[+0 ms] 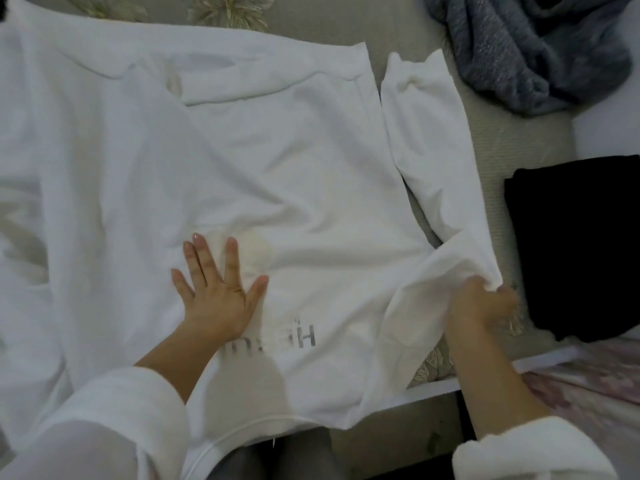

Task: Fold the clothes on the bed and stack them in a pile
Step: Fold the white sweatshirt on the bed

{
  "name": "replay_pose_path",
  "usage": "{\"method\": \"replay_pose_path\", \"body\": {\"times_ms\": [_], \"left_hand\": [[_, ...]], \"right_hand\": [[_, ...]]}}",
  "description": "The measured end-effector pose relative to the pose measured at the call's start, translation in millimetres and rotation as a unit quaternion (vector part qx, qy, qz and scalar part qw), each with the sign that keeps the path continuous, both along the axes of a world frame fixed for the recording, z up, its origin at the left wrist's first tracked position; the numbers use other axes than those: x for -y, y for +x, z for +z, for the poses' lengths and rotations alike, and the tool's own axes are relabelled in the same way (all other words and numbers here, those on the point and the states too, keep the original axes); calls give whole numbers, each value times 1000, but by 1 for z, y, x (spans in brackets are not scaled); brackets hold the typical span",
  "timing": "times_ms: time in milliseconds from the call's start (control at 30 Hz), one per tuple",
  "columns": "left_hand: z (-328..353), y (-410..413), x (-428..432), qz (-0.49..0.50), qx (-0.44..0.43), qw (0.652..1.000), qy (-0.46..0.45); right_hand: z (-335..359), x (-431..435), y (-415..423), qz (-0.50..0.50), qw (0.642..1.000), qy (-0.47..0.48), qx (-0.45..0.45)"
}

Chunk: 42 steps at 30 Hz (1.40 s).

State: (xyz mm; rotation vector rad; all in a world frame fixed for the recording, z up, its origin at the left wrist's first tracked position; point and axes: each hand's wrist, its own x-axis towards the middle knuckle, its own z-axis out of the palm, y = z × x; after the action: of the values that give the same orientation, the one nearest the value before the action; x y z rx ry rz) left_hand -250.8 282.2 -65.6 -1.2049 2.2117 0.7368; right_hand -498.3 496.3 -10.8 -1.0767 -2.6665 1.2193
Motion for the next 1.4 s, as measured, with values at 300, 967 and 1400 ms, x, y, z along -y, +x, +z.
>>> {"method": "replay_pose_path", "body": {"times_ms": [300,967,1400], "left_hand": [[1,-2,1,-4,-7,1000,11],[28,-63,279,33,-172,939,-296],[25,-45,357,-163,-57,916,-362]], "right_hand": [[-22,65,-4,644,678,336,113],[-14,327,-73,747,592,286,-96],[-19,346,-137,769,518,339,-162]]}}
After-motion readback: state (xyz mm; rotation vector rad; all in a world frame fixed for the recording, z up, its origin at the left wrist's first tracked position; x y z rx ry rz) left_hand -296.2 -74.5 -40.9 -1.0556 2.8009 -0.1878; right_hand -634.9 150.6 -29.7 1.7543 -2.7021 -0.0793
